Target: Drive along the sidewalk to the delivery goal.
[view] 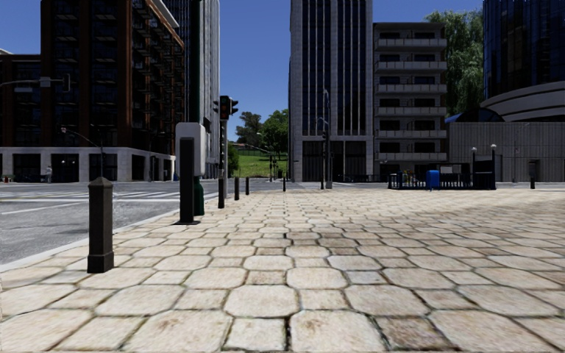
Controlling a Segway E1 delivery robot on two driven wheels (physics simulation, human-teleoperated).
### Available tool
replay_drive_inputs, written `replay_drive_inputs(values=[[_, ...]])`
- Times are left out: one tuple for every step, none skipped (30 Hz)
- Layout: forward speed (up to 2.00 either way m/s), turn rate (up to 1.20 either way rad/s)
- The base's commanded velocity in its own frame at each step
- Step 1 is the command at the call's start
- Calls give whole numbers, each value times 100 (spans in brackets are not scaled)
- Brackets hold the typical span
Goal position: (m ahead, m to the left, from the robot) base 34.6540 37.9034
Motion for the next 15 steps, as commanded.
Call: replay_drive_inputs(values=[[200,0],[200,0],[200,0],[200,0],[200,0],[200,0],[200,0],[200,0],[200,0],[200,0],[200,0],[200,0],[200,0],[200,0],[200,0]])
